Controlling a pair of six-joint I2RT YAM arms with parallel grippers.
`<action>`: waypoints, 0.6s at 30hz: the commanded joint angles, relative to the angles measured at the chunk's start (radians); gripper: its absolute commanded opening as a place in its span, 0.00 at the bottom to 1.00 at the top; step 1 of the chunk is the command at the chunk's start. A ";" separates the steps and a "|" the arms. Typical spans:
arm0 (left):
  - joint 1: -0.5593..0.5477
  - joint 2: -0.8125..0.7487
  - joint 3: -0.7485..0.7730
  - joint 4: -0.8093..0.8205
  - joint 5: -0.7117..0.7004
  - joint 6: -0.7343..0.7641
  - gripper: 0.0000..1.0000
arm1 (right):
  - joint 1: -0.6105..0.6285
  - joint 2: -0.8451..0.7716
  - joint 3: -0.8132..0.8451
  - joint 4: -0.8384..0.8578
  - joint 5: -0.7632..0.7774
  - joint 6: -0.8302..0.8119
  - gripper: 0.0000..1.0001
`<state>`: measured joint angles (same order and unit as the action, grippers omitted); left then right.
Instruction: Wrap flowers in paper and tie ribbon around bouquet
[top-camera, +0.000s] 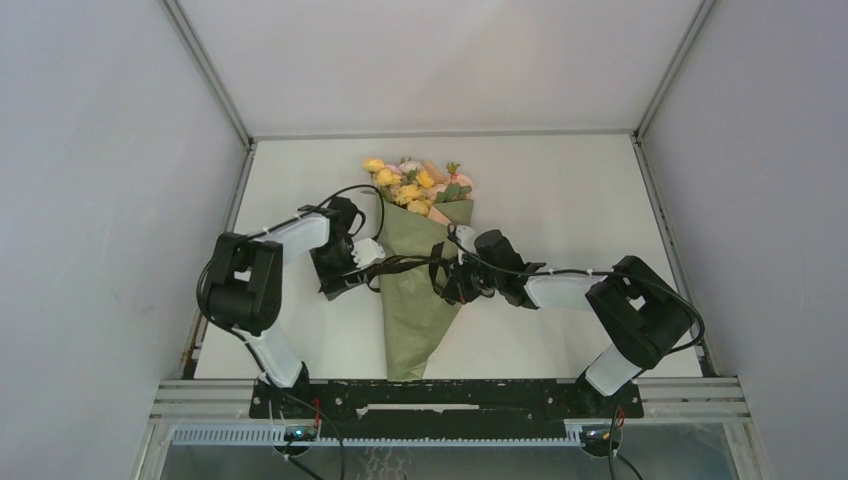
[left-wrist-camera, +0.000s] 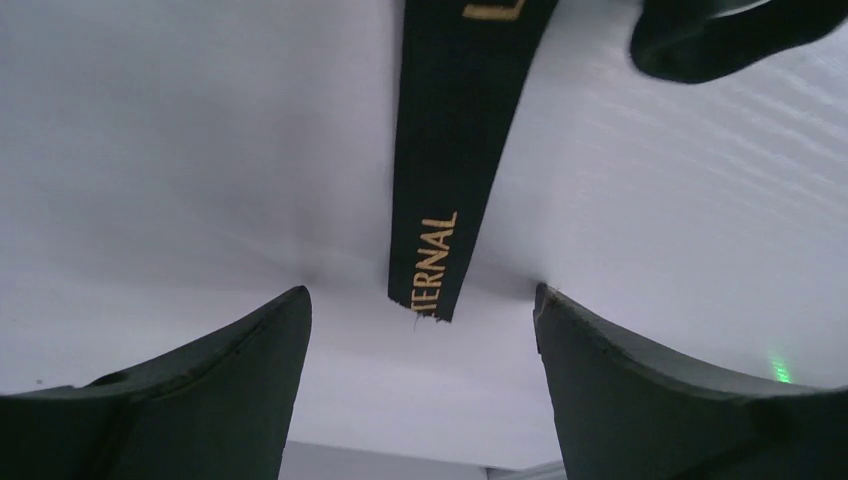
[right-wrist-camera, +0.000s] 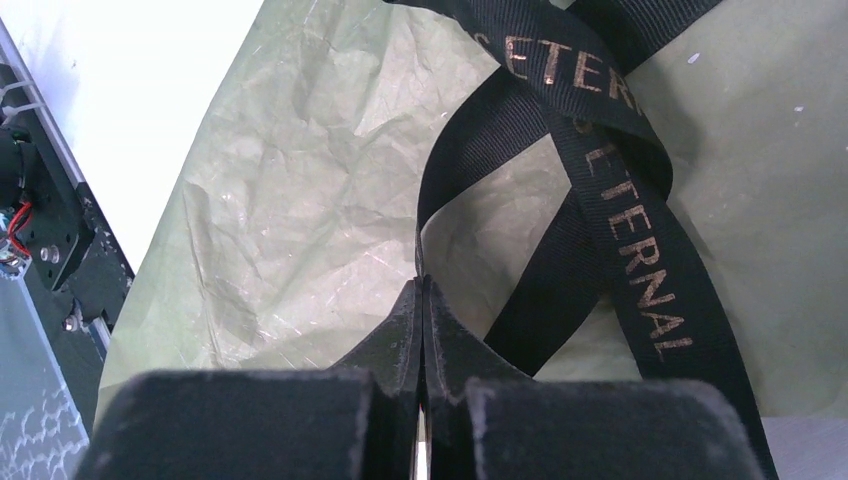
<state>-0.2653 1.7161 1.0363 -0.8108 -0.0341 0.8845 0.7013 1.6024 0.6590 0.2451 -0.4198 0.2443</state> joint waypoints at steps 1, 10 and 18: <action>0.010 0.100 0.069 -0.004 -0.089 -0.004 0.83 | 0.012 -0.055 0.039 -0.030 0.023 -0.010 0.00; 0.014 0.070 0.031 0.039 -0.080 0.001 0.12 | -0.011 -0.088 0.040 -0.006 -0.011 -0.012 0.00; 0.117 -0.099 -0.048 0.235 -0.050 -0.181 0.00 | -0.042 -0.207 0.054 -0.070 -0.070 0.022 0.00</action>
<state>-0.2127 1.7348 1.0279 -0.7494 -0.1013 0.8246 0.6830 1.5162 0.6651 0.1749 -0.4305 0.2432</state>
